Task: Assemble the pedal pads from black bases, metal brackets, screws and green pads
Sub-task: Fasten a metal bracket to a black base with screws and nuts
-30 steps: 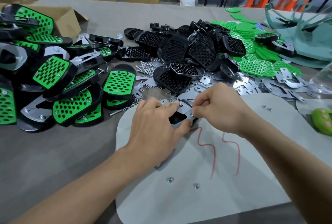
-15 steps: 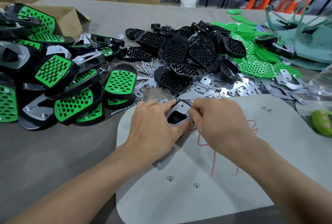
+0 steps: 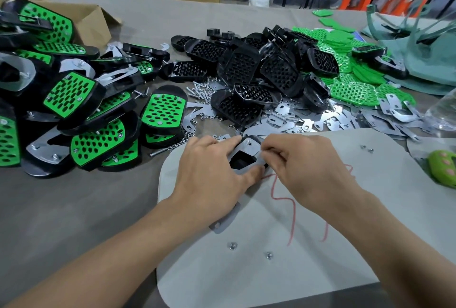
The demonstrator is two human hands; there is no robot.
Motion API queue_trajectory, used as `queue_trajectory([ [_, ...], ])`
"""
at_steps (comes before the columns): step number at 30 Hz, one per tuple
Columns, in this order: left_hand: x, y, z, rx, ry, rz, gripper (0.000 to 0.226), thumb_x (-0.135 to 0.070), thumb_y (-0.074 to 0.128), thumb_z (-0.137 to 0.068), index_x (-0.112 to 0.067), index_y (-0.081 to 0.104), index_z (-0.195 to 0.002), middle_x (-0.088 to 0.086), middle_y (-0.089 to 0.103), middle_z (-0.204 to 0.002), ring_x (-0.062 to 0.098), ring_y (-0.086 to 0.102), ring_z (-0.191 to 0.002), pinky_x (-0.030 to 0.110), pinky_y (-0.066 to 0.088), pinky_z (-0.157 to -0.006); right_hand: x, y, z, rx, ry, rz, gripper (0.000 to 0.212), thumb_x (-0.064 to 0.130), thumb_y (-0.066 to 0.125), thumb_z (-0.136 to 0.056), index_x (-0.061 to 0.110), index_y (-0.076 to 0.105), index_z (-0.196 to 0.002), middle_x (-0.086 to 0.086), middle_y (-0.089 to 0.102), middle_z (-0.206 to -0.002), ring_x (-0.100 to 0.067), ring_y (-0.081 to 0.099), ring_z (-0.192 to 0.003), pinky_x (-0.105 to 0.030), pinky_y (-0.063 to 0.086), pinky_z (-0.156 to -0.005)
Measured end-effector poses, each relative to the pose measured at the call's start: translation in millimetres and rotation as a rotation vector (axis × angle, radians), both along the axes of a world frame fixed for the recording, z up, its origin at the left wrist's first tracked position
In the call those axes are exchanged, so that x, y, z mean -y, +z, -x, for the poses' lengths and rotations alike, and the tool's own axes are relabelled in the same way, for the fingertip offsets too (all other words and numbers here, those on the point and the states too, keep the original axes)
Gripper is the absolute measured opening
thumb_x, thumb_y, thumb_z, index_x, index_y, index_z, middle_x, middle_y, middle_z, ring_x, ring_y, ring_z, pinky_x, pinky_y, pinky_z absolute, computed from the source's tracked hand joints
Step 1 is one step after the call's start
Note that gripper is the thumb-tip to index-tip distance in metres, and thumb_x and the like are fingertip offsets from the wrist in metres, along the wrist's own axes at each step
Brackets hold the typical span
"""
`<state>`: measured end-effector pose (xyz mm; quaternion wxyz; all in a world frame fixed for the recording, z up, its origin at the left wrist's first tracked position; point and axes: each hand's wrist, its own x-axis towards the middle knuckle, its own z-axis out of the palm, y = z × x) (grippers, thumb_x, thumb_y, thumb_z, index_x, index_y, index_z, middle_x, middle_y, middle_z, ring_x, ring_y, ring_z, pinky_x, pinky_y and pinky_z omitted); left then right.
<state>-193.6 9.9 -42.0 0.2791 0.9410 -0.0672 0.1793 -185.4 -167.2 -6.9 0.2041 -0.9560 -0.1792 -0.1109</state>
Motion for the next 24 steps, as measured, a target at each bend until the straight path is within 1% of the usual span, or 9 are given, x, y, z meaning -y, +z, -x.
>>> queue_trajectory([
  [6, 0, -2, 0, -0.001, -0.001, -0.002, 0.069, -0.073, 0.07, -0.074, -0.035, 0.067, -0.131, 0.003, 0.067, -0.1, 0.023, 0.052, -0.104, 0.026, 0.031, -0.093, -1, 16, -1, -0.107, 0.053, 0.095, 0.016, 0.016, 0.056, -0.091, 0.013, 0.058, -0.075, -0.006, 0.055, -0.058, -0.028, 0.05, -0.061, -0.044, 0.047, -0.061],
  [9, 1, -3, 0, 0.001, 0.005, 0.0, 0.071, -0.075, 0.07, -0.073, -0.035, 0.067, -0.132, 0.002, 0.068, -0.103, 0.023, 0.052, -0.105, 0.025, 0.029, -0.092, -3, 25, -3, -0.185, 0.067, 0.207, 0.013, 0.014, 0.058, -0.083, 0.019, 0.069, -0.085, -0.006, 0.068, -0.068, -0.028, 0.061, -0.071, -0.043, 0.054, -0.064],
  [12, 1, -1, 0, 0.016, 0.0, 0.004, 0.07, -0.076, 0.064, -0.071, -0.034, 0.07, -0.127, 0.003, 0.068, -0.097, 0.023, 0.053, -0.101, 0.026, 0.029, -0.09, -3, 23, -5, -0.156, 0.033, 0.181, 0.017, 0.011, 0.061, -0.078, 0.021, 0.072, -0.086, -0.004, 0.07, -0.07, -0.026, 0.064, -0.074, -0.039, 0.055, -0.067],
  [14, 1, 0, 0, 0.02, 0.0, 0.007, 0.072, -0.077, 0.058, -0.069, -0.034, 0.071, -0.125, 0.003, 0.068, -0.094, 0.024, 0.053, -0.1, 0.026, 0.029, -0.089, -1, 21, -8, -0.173, -0.027, 0.067, 0.013, 0.013, 0.065, -0.08, 0.022, 0.074, -0.079, 0.003, 0.071, -0.066, -0.013, 0.064, -0.069, -0.03, 0.054, -0.067],
  [16, 2, -1, 0, 0.035, 0.003, 0.005, 0.073, -0.076, 0.058, -0.068, -0.033, 0.071, -0.125, 0.004, 0.067, -0.093, 0.022, 0.051, -0.099, 0.025, 0.029, -0.088, 0, 20, -11, -0.239, -0.092, -0.059, 0.016, 0.01, 0.071, -0.078, 0.025, 0.076, -0.073, 0.012, 0.069, -0.059, -0.003, 0.063, -0.065, -0.015, 0.049, -0.058],
  [18, 2, -2, 0, 0.077, 0.004, -0.003, 0.068, -0.072, 0.063, -0.067, -0.028, 0.075, -0.117, 0.005, 0.067, -0.085, 0.015, 0.046, -0.093, 0.025, 0.03, -0.084, 2, 19, -13, -0.299, -0.129, -0.134, 0.018, 0.009, 0.075, -0.076, 0.026, 0.077, -0.07, 0.018, 0.066, -0.055, 0.002, 0.062, -0.059, -0.009, 0.047, -0.056],
  [20, 2, -2, -1, 0.111, 0.002, -0.009, 0.062, -0.07, 0.065, -0.066, -0.025, 0.078, -0.107, 0.005, 0.066, -0.076, 0.014, 0.046, -0.086, 0.027, 0.031, -0.081, 2, 21, -14, -0.322, -0.122, -0.12, 0.016, 0.011, 0.077, -0.075, 0.027, 0.077, -0.07, 0.02, 0.066, -0.055, 0.003, 0.063, -0.059, -0.009, 0.048, -0.058],
  [22, 2, -3, -1, 0.106, -0.003, -0.019, 0.061, -0.072, 0.061, -0.068, -0.025, 0.078, -0.103, 0.004, 0.065, -0.074, 0.021, 0.054, -0.084, 0.029, 0.032, -0.079, 0, 25, -17, -0.299, -0.081, -0.025, 0.012, 0.015, 0.078, -0.074, 0.027, 0.077, -0.069, 0.02, 0.066, -0.056, 0.001, 0.063, -0.062, -0.013, 0.049, -0.062],
  [24, 2, -5, -1, 0.116, -0.003, -0.015, 0.062, -0.073, 0.058, -0.068, -0.026, 0.077, -0.103, 0.002, 0.064, -0.072, 0.02, 0.054, -0.082, 0.028, 0.033, -0.079, -2, 32, -20, -0.275, -0.046, 0.071, 0.011, 0.022, 0.079, -0.074, 0.026, 0.074, -0.066, 0.02, 0.065, -0.056, -0.002, 0.062, -0.061, -0.017, 0.05, -0.06],
])
